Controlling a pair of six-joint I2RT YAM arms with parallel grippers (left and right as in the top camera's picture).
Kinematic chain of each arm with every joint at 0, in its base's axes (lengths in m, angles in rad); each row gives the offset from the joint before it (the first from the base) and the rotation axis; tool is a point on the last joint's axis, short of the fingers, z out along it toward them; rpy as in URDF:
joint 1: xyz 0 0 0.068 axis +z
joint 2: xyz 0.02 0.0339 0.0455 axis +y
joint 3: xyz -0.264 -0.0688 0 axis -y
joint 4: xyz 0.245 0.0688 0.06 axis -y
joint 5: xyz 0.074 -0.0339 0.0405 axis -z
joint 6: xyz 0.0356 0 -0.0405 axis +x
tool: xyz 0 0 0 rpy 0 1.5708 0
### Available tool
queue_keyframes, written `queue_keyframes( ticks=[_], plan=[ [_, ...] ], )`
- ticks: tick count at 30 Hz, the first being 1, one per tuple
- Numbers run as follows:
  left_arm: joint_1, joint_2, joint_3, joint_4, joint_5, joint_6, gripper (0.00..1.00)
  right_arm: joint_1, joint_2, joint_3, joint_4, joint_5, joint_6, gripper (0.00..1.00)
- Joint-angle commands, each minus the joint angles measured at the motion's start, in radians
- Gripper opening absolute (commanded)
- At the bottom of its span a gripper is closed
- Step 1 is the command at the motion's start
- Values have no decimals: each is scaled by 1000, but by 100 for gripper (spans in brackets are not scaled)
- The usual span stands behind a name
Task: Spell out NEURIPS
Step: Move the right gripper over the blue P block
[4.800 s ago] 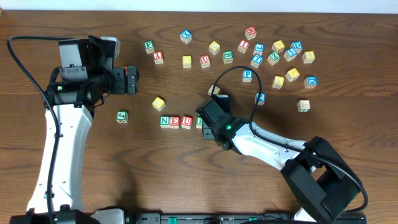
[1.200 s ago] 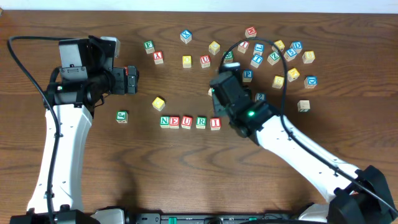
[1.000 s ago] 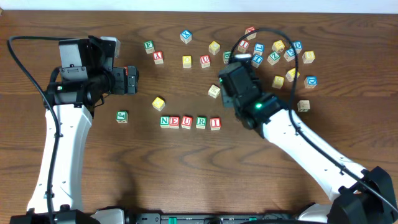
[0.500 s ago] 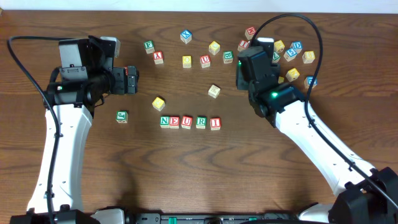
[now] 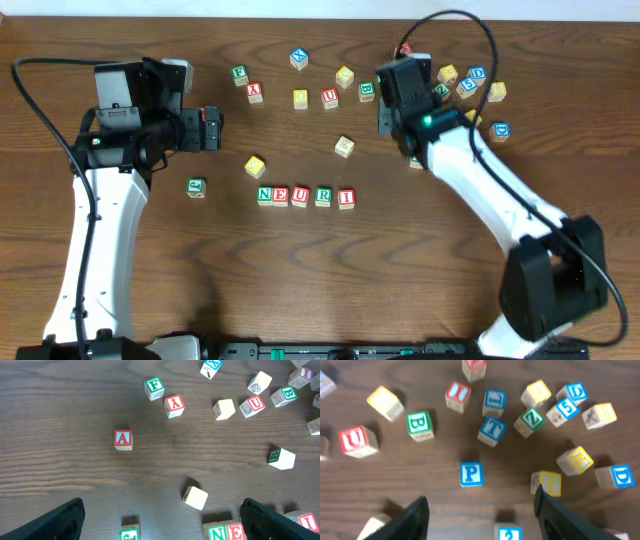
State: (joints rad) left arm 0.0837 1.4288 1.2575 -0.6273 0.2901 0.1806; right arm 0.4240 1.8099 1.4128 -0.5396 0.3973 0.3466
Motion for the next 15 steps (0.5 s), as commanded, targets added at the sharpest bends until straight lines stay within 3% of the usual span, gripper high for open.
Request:
queue_keyframes(
  ticks=[1, 7, 15],
  plan=[
    [3, -4, 23, -1, 13, -2, 98, -28, 87, 185, -95, -33, -11, 63],
    [3, -4, 23, -1, 13, -1, 97, -57, 217, 390, -259, -64, 47, 63],
    [3, -4, 23, -1, 13, -2, 98, -96, 256, 420, -304, -146, 132, 63]
  ],
)
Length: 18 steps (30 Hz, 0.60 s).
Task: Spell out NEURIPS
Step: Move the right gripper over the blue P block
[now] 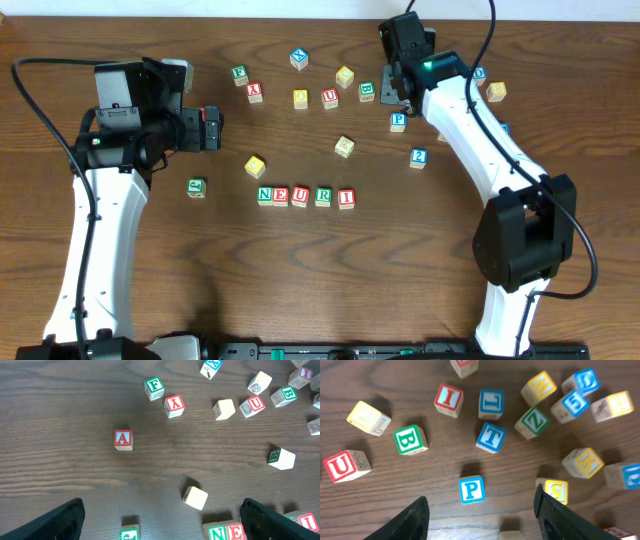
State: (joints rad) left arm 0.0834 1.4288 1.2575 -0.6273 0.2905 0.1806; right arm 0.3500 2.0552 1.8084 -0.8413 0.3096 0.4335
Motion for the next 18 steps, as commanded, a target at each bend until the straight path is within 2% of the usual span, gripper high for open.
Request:
queue_keyframes(
  ticks=[1, 7, 18],
  plan=[
    [3, -4, 23, -1, 12, -2, 97, -28, 10, 24, -3, -81, 45, 63],
    [3, -4, 23, 0, 12, -2, 98, -80, 10, 25, -5, -227, -26, 59],
    [3, -4, 23, -1, 12, -2, 98, -92, 13, 29, -54, -234, -99, 61]
  ],
)
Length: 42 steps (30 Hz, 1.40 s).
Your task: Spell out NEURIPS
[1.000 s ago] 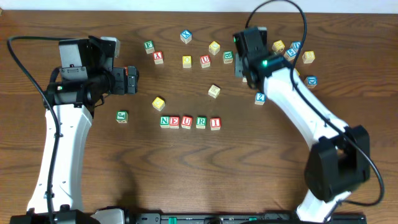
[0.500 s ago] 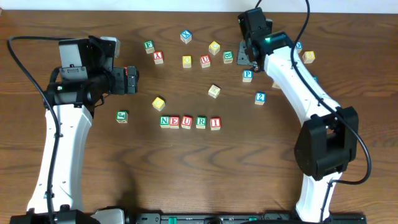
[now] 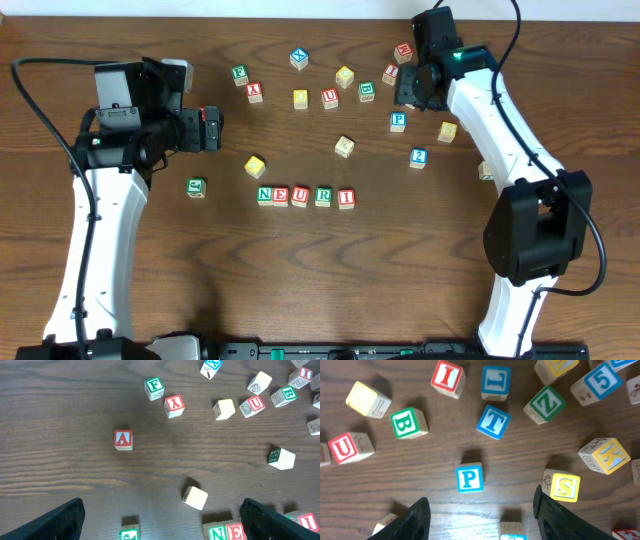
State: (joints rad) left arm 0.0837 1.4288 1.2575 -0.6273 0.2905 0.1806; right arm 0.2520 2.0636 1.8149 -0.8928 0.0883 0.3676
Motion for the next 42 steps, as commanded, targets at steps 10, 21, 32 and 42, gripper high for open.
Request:
queue_keyframes(
  ticks=[10, 21, 32, 42],
  plan=[
    [3, -4, 23, -1, 12, -2, 98, 42, 64, 23, -29, -19, -62, 59],
    [3, -4, 23, -1, 12, -2, 98, 64, 117, 23, 14, -8, -46, 59],
    [3, -4, 23, -1, 12, -2, 98, 63, 162, 23, 23, 71, -19, 59],
    [3, -4, 23, -1, 12, -2, 98, 62, 202, 23, 40, 78, -13, 58]
  ],
)
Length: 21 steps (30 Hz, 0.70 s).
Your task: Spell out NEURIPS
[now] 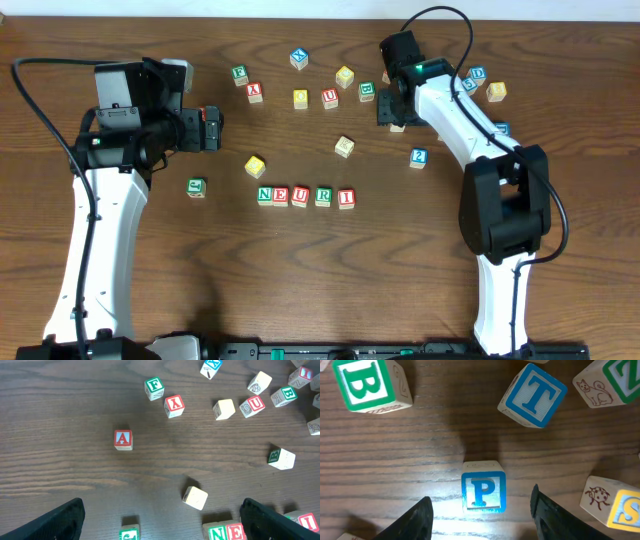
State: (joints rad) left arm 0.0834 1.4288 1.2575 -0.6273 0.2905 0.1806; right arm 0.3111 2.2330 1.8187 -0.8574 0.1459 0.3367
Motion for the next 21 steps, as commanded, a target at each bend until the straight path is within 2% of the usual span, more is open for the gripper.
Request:
queue_keyframes(
  ticks=[1, 21],
  plan=[
    [3, -4, 23, -1, 12, -2, 98, 3, 35, 19, 7, 21, 18, 58],
    [3, -4, 23, -1, 12, -2, 98, -10, 41, 19, 55, 36, 18, 54]
  ],
)
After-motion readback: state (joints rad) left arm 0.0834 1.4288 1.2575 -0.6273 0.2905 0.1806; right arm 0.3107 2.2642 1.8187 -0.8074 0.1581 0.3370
